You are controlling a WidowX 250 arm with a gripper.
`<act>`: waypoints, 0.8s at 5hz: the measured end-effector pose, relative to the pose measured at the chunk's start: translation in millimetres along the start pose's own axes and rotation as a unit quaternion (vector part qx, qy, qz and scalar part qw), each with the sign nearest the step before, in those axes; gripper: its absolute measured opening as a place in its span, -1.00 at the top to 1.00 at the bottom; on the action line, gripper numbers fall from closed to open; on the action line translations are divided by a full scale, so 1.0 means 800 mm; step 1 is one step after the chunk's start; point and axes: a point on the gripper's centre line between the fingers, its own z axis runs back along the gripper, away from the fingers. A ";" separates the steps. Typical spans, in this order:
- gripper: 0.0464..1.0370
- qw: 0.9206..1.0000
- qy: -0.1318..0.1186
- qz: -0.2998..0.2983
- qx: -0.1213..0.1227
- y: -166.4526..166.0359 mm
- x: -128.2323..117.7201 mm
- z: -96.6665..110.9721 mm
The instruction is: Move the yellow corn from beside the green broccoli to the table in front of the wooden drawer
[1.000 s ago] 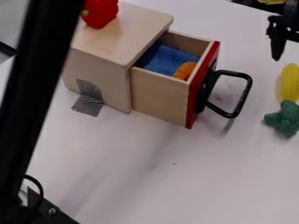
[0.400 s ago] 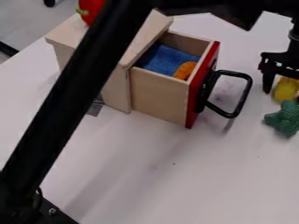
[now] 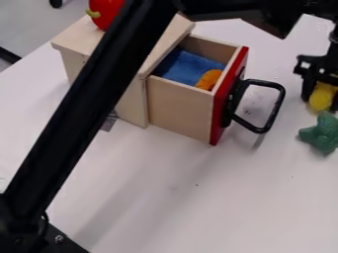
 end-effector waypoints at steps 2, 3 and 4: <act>-0.18 0.998 -0.054 -0.025 -0.033 0.010 -0.006 0.100; -0.18 0.997 -0.051 -0.011 -0.055 0.037 -0.053 0.138; -0.18 0.996 -0.060 -0.002 -0.058 0.064 -0.109 0.184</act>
